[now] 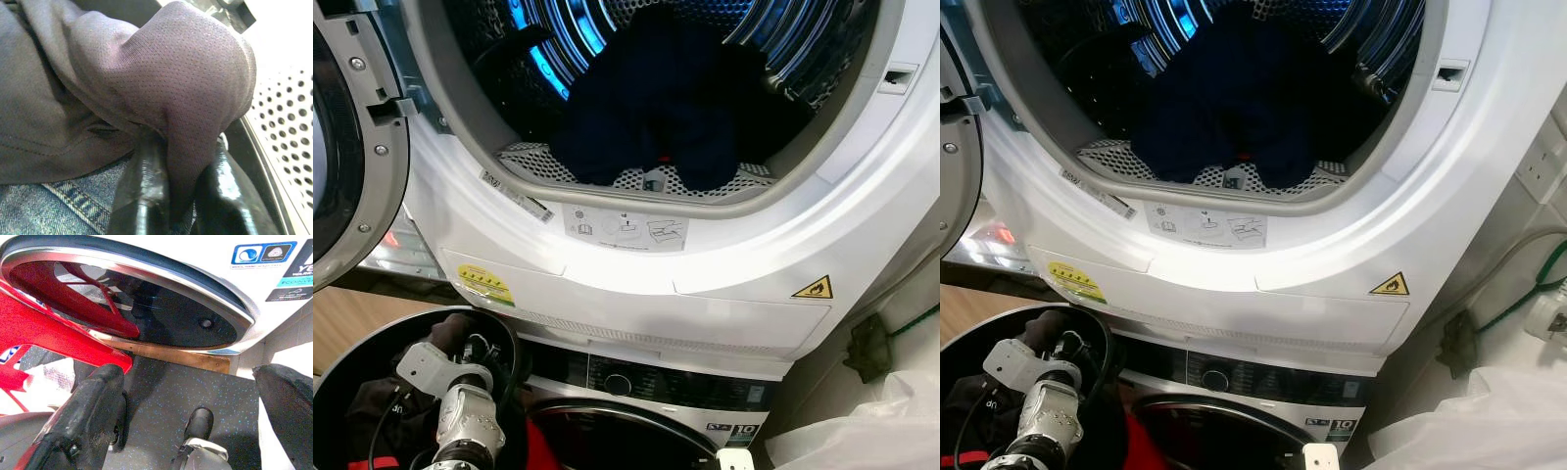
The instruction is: Clothes washing
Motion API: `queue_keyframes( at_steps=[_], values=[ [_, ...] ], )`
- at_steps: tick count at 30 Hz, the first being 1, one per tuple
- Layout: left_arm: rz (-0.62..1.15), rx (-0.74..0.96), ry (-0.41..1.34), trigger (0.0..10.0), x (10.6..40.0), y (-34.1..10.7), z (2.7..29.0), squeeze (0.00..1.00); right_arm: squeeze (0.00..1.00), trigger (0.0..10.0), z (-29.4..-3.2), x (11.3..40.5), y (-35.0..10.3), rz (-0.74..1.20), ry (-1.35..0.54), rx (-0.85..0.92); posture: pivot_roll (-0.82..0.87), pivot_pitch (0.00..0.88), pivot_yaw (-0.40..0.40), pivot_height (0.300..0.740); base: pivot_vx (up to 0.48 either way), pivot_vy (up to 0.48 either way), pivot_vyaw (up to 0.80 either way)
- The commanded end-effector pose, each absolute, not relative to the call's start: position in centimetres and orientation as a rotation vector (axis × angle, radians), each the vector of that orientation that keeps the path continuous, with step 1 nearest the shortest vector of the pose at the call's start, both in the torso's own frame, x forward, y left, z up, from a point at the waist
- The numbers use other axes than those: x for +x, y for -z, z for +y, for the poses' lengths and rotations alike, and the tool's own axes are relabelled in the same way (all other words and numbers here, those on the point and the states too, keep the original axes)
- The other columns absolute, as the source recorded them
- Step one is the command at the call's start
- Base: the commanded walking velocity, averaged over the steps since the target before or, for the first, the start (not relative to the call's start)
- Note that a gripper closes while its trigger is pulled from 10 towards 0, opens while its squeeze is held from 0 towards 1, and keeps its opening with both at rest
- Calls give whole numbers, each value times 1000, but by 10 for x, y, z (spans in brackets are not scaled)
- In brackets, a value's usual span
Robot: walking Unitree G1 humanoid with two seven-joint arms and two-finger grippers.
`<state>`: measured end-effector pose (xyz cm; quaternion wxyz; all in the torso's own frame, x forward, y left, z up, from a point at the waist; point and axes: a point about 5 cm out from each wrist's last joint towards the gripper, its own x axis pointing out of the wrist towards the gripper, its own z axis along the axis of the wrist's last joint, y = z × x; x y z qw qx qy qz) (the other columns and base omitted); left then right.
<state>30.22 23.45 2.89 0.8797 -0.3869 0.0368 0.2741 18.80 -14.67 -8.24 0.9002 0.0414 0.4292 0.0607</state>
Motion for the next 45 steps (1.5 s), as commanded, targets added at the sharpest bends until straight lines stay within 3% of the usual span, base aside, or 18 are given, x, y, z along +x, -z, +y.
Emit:
queue_keyframes(
  at_steps=[1,6,10,16,22,25,32,39,45],
  values=[
    [82,-788,-518,0,304,-29,228,0,0,10000,-146,189,82,883,-118,91,94,0,3,740,0,0,0],
    [186,-744,-414,0,297,-14,210,0,0,10000,-146,190,82,883,-119,91,95,0,4,740,0,0,0],
    [229,-448,-199,0,290,-9,190,0,0,10000,-146,190,82,883,-119,91,93,0,5,740,0,0,0],
    [168,-198,-104,0,276,-9,181,0,0,10000,-145,189,82,884,-118,93,90,0,12,740,0,0,0],
    [81,-67,-73,0,259,-14,180,0,0,10000,-145,189,82,884,-117,95,88,0,16,740,0,0,0],
    [-19,48,-30,0,239,-23,179,0,0,10000,-145,189,82,882,-116,98,84,0,22,740,0,0,0],
    [-57,78,-152,0,223,-31,198,0,0,10000,-144,189,82,881,-117,106,86,0,28,740,0,0,0],
    [-59,136,-435,0,192,-43,231,0,0,10000,-142,189,82,880,-125,110,89,0,36,740,0,0,0],
    [-20,113,-535,0,173,-50,233,0,0,10000,-140,189,82,881,-134,116,92,0,45,740,0,0,0]
  ],
)
